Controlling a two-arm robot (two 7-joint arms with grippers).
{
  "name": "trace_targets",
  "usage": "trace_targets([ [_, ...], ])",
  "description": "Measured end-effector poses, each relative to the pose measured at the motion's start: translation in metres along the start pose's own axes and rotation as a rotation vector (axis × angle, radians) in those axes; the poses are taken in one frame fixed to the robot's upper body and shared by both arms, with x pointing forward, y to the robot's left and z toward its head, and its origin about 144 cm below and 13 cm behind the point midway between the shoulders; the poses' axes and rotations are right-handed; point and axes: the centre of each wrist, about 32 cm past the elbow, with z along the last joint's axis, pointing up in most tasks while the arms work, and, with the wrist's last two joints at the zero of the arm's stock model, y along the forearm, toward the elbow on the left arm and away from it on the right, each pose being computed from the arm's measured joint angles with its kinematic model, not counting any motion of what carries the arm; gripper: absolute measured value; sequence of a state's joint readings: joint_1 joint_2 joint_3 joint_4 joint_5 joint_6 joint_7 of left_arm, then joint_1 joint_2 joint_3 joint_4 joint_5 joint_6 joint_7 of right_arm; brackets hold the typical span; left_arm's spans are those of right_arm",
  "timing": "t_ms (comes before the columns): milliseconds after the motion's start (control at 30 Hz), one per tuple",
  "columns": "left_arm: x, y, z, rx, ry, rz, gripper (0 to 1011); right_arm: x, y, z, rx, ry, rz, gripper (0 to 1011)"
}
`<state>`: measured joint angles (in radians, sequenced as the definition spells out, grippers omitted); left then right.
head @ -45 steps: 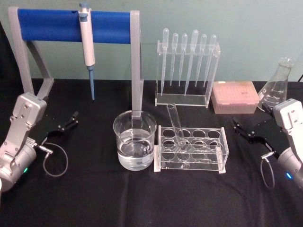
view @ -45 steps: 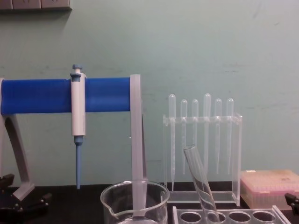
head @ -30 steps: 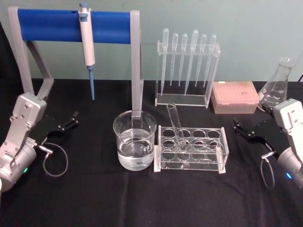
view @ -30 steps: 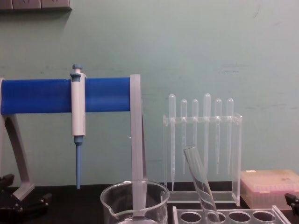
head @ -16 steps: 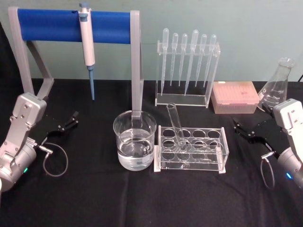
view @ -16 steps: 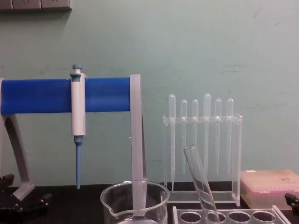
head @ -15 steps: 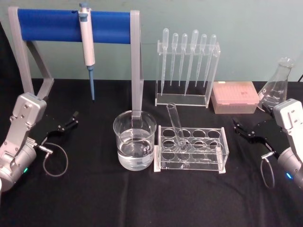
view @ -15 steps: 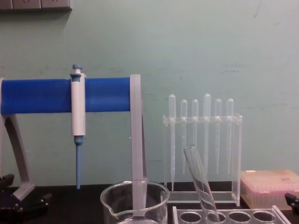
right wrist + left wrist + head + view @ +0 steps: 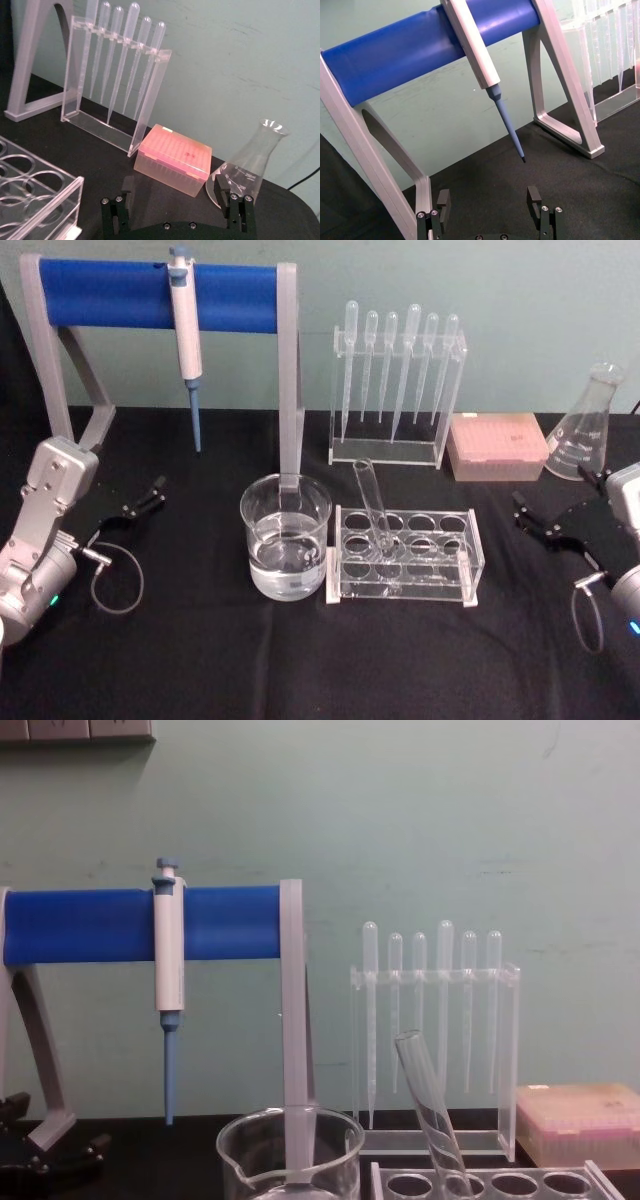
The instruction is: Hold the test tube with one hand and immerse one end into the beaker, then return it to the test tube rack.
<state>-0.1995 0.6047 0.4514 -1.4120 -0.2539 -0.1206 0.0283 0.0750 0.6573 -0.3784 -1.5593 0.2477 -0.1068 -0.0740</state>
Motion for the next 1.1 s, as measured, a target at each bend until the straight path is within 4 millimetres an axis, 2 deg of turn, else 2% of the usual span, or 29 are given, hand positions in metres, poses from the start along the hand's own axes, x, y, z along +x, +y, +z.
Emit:
trace_targets([
  [133, 0.0, 0.0, 0.0, 0.0, 0.0, 0.0, 1000, -0.001, -0.019, 0.014, 0.001, 0.007, 0.013, 1004],
  [233, 0.0, 0.0, 0.0, 0.0, 0.0, 0.0, 1000, -0.001, -0.031, 0.033, 0.021, 0.033, 0.099, 1004],
  [433, 0.0, 0.0, 0.0, 0.0, 0.0, 0.0, 1000, -0.006, -0.03, 0.053, 0.041, 0.08, 0.287, 1004],
  [667, 0.0, 0.0, 0.0, 0.0, 0.0, 0.0, 1000, -0.018, -0.01, 0.073, 0.055, 0.074, 0.475, 1004],
  [1100, 0.0, 0.0, 0.0, 0.0, 0.0, 0.0, 1000, -0.033, 0.035, 0.085, 0.046, 0.058, 0.565, 1004],
])
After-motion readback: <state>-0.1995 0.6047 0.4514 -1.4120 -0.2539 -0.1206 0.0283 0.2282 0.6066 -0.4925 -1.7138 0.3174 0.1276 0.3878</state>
